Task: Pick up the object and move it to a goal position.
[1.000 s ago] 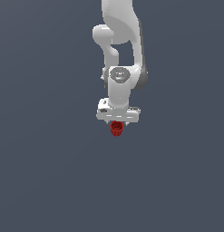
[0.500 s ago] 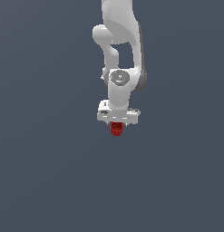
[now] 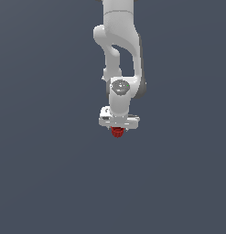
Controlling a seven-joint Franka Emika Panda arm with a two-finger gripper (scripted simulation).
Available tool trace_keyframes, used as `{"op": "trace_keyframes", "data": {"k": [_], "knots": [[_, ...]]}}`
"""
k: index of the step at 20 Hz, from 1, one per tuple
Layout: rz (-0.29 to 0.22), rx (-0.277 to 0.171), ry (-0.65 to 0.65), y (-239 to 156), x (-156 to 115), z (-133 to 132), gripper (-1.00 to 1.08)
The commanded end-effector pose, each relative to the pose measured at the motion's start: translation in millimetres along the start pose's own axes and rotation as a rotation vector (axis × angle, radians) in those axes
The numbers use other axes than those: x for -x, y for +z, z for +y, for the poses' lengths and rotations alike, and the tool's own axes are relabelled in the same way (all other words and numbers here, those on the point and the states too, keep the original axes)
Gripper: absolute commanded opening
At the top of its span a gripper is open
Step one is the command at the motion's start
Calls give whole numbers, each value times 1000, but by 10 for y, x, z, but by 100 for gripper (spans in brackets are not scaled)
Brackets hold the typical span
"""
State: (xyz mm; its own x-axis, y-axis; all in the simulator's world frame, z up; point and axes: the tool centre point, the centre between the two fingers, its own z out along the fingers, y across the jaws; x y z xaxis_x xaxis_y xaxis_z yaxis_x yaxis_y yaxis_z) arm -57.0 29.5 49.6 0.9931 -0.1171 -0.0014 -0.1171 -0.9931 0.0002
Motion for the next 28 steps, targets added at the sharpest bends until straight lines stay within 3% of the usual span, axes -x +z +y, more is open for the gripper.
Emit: {"op": "trace_keyframes", "data": {"k": [1, 2, 13, 17, 22, 28], "knots": [[1, 0, 0, 23, -7, -1, 100], [1, 0, 0, 23, -7, -1, -100], [3, -1, -1, 9, -9, -6, -100], [26, -7, -6, -37, -85, 10, -100], [99, -24, -22, -193, -315, 63, -100], [241, -58, -53, -538, -728, 164, -100]]}}
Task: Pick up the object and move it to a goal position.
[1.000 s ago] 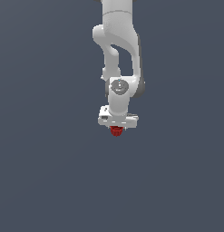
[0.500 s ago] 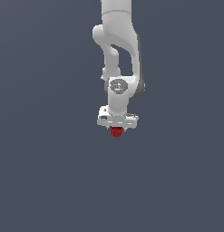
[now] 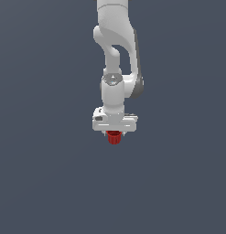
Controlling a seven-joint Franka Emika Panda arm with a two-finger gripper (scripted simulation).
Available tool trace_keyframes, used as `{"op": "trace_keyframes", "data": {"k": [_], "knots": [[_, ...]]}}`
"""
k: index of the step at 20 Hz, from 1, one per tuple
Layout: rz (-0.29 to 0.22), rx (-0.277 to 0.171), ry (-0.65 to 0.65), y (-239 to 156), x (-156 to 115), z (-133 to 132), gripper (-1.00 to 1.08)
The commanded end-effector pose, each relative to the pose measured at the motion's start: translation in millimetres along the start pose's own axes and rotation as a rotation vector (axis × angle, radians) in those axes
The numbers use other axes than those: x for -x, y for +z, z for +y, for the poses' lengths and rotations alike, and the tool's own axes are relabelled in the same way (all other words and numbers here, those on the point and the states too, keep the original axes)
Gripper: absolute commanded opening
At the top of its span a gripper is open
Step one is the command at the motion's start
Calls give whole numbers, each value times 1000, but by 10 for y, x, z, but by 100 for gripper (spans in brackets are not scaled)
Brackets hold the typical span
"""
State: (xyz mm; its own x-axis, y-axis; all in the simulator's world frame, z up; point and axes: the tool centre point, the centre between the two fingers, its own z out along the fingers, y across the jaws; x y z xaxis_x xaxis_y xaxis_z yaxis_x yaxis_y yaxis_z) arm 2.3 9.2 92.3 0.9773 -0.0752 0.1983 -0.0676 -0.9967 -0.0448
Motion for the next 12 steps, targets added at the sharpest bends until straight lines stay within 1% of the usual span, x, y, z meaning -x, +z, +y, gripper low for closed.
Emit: {"op": "trace_keyframes", "data": {"k": [1, 7, 12], "knots": [[68, -15, -14, -143, -219, 52, -100], [224, -53, -48, -516, -682, 161, -100], [342, -83, -73, -844, -995, 241, -100]]}}
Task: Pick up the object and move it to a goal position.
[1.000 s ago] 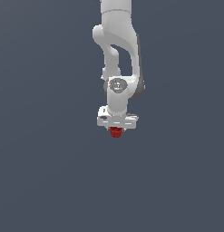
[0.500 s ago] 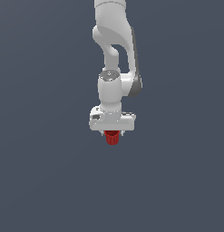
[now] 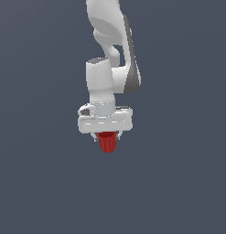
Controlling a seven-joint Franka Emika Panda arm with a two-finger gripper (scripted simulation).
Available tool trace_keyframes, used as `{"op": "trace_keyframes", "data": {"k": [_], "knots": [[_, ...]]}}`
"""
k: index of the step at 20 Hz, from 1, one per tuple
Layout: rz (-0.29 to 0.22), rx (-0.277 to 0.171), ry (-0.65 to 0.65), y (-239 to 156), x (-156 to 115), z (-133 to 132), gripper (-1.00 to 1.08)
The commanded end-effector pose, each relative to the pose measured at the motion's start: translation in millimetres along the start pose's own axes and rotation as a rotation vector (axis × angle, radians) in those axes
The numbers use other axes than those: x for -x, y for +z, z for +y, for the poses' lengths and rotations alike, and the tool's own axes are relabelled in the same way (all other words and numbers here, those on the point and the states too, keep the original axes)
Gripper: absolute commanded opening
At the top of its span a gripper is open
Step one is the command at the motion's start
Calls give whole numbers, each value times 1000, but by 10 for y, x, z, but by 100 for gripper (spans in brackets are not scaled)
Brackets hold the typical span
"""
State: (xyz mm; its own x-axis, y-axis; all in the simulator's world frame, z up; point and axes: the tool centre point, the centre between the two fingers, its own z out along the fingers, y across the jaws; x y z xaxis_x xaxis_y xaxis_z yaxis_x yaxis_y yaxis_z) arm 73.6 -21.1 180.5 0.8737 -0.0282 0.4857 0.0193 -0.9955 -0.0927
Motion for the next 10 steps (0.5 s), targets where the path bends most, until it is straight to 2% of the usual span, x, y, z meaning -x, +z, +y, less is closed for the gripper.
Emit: {"op": "trace_keyframes", "data": {"k": [1, 10], "knots": [[60, -13, -13, -128, -197, 42, -100], [215, -56, -46, -501, -661, 142, -100]]}}
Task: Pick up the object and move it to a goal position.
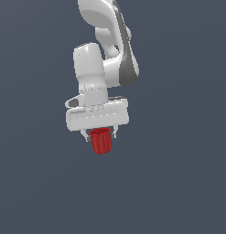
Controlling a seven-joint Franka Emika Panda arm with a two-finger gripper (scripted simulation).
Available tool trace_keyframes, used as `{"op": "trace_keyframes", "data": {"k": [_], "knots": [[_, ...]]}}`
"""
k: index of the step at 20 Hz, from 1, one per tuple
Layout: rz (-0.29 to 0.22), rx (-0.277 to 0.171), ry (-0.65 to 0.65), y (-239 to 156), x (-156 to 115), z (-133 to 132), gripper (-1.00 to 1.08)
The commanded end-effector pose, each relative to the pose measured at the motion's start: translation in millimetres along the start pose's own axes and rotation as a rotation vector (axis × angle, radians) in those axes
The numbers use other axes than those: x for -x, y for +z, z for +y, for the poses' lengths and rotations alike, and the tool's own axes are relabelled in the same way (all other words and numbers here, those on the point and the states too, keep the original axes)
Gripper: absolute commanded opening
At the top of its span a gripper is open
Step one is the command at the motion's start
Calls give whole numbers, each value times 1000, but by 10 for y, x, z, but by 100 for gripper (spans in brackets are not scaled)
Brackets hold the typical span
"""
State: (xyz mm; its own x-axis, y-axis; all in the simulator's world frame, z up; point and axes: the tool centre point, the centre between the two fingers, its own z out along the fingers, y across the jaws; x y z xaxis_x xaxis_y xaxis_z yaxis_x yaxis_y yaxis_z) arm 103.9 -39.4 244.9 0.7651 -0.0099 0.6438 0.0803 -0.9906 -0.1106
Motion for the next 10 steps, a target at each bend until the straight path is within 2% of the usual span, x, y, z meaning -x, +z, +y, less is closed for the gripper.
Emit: {"op": "trace_keyframes", "data": {"k": [1, 10], "knots": [[41, -10, -9, -87, -137, 23, -100], [162, -44, -34, -367, -511, 99, -100]]}}
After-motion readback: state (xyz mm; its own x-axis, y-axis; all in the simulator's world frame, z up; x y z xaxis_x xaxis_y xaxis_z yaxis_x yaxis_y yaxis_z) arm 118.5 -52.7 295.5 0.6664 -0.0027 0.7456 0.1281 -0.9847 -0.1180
